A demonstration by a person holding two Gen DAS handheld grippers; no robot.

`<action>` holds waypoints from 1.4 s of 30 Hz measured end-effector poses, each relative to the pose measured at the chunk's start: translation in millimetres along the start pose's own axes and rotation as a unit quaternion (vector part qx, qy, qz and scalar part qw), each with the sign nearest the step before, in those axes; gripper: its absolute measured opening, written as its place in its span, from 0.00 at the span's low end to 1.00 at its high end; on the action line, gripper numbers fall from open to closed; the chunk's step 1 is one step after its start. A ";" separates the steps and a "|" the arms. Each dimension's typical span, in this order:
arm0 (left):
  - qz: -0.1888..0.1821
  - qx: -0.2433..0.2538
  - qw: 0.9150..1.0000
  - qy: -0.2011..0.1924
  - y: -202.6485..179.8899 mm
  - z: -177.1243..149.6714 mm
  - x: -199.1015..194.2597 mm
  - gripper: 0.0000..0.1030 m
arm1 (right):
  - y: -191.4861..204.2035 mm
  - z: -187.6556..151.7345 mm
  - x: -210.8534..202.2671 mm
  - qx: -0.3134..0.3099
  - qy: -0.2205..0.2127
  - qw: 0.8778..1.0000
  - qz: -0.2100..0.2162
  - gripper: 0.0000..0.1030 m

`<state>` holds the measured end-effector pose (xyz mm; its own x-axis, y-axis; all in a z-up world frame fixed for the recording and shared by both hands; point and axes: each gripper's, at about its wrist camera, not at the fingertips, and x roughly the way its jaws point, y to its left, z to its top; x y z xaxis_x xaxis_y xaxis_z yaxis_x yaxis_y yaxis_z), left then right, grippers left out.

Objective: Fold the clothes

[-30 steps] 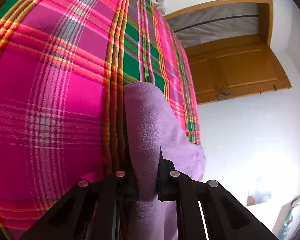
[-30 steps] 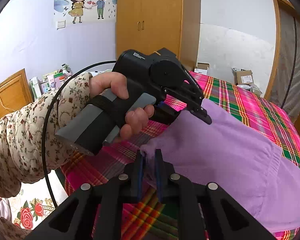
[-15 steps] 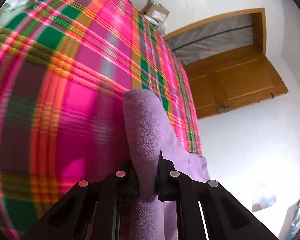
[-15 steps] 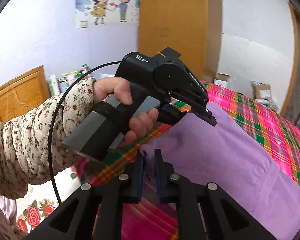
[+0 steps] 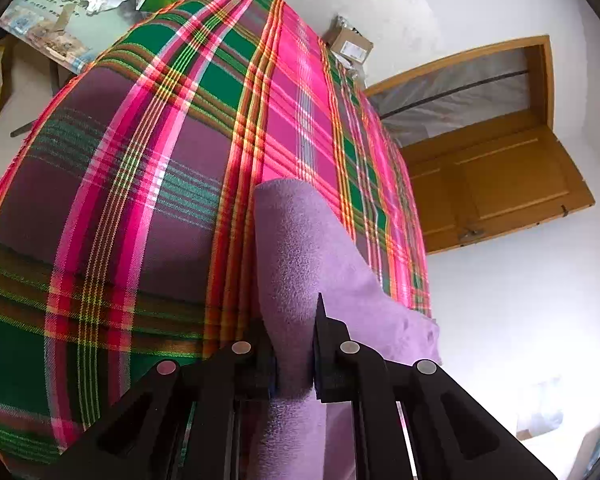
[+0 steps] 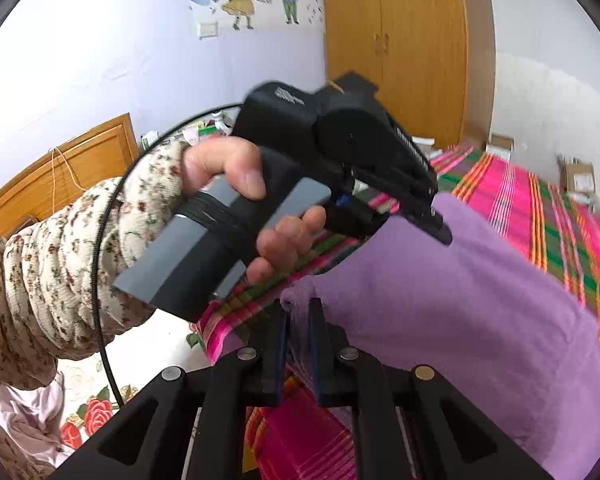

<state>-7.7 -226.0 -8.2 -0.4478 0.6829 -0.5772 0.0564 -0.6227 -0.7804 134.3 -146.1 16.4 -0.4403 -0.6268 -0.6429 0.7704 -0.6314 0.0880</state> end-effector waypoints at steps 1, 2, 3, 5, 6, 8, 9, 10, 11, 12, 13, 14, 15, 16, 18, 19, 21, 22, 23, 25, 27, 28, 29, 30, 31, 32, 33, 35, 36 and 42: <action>0.003 -0.002 1.000 0.000 0.2 -0.5 0.4 0.14 | -3.8 0.3 2.3 0.008 0.005 1.000 0.006 0.11; 0.005 -0.004 1.000 0.000 0.4 -0.9 0.8 0.14 | -7.9 -0.4 3.3 0.017 0.008 1.000 0.009 0.11; 0.007 -0.005 1.000 -0.002 0.3 -1.6 -0.1 0.14 | -12.0 -0.8 2.6 0.025 0.011 1.000 0.013 0.13; 0.009 -0.007 1.000 -0.006 -0.1 -3.0 -2.7 0.18 | -18.2 -2.7 -2.0 0.038 0.014 0.999 0.016 0.25; 0.017 -0.009 1.000 -0.010 -0.9 -3.8 -4.4 0.21 | -21.5 -3.7 -4.8 0.044 0.015 0.999 0.014 0.29; 0.036 -0.007 0.999 -0.024 -2.4 -6.8 -14.4 0.23 | -28.2 -6.9 -11.7 0.055 0.015 0.998 0.012 0.38; 0.044 -0.006 0.998 -0.033 -4.0 -9.1 -21.2 0.23 | -33.5 -8.4 -18.7 0.065 0.010 0.998 0.016 0.38; 0.051 -0.004 0.998 -0.043 -5.9 -11.7 -28.4 0.23 | -39.1 -9.7 -26.3 0.076 0.003 0.997 0.020 0.38; 0.057 -0.003 0.997 -0.052 -8.2 -14.5 -35.0 0.23 | -44.1 -10.9 -33.4 0.084 -0.002 0.996 0.023 0.38; 0.059 0.001 0.996 -0.063 -11.7 -18.2 -42.6 0.23 | -48.4 -11.9 -40.3 0.091 -0.008 0.995 0.025 0.39; 0.062 0.004 0.995 -0.074 -15.5 -22.0 -50.5 0.23 | -56.1 -14.7 -52.4 0.100 -0.019 0.994 0.026 0.39; 0.061 0.007 0.995 -0.083 -19.4 -26.0 -54.7 0.23 | -62.0 -15.5 -62.2 0.107 -0.029 0.994 0.022 0.39; 0.060 0.011 0.994 -0.091 -25.5 -30.4 -58.2 0.23 | -67.3 -15.8 -71.2 0.114 -0.038 0.993 0.018 0.40; 0.060 0.019 0.993 -0.096 -33.9 -36.4 -60.5 0.23 | -74.5 -17.9 -83.0 0.123 -0.048 0.991 0.009 0.40; 0.061 0.037 0.992 -0.103 -49.9 -47.7 -62.8 0.23 | -91.4 -27.7 -102.7 0.139 -0.064 0.988 -0.017 0.41; 0.063 0.052 0.991 -0.104 -63.0 -52.9 -59.3 0.23 | -101.2 -32.8 -110.6 0.148 -0.069 0.986 -0.034 0.41; 0.053 0.060 0.992 -0.102 -80.0 -61.1 -50.3 0.23 | -123.0 -44.8 -125.0 0.169 -0.070 0.981 -0.070 0.41; 0.047 0.063 0.992 -0.100 -87.7 -65.1 -45.8 0.23 | -135.6 -52.8 -132.7 0.182 -0.067 0.977 -0.092 0.41; 0.041 0.065 0.992 -0.099 -95.3 -69.0 -41.3 0.23 | -146.4 -60.2 -138.2 0.192 -0.064 0.973 -0.112 0.41; 0.034 0.076 0.994 -0.077 -108.1 -76.9 -21.4 0.23 | -170.9 -79.2 -152.8 0.218 -0.060 0.963 -0.149 0.41; 0.028 0.087 0.994 -0.053 -120.6 -84.8 -0.2 0.23 | -191.5 -96.3 -161.7 0.239 -0.052 0.953 -0.181 0.41; 0.024 0.093 0.995 -0.041 -126.9 -88.8 10.4 0.23 | -202.9 -106.1 -167.0 0.252 -0.048 0.946 -0.199 0.41; 0.021 0.099 0.994 -0.029 -133.1 -92.7 21.0 0.23 | -214.8 -116.2 -172.9 0.267 -0.045 0.938 -0.218 0.41; 0.018 0.104 0.994 -0.017 -139.3 -96.7 31.6 0.23 | -226.6 -126.3 -178.7 0.281 -0.041 0.929 -0.237 0.41; 0.015 0.110 0.994 -0.005 -145.6 -100.6 42.2 0.23 | -237.9 -136.4 -185.5 0.295 -0.038 0.921 -0.250 0.41; 0.011 0.115 0.993 0.007 -151.8 -104.6 52.8 0.23 | -249.1 -146.6 -192.5 0.310 -0.034 0.913 -0.262 0.41; 0.008 0.121 0.992 0.019 -158.1 -108.5 63.4 0.23 | -256.5 -154.5 -198.8 0.317 -0.033 0.907 -0.276 0.41; 0.002 0.129 0.991 0.037 -168.3 -114.4 81.9 0.23 | -269.5 -169.4 -211.2 0.328 -0.031 0.895 -0.302 0.41; 0.000 0.131 0.990 0.043 -171.6 -115.7 89.0 0.23 | -274.4 -174.1 -217.0 0.330 -0.032 0.890 -0.312 0.40; -0.011 0.144 0.987 0.076 -191.6 -123.8 131.7 0.23 | -303.4 -202.1 -251.4 0.332 -0.024 0.859 -0.388 0.39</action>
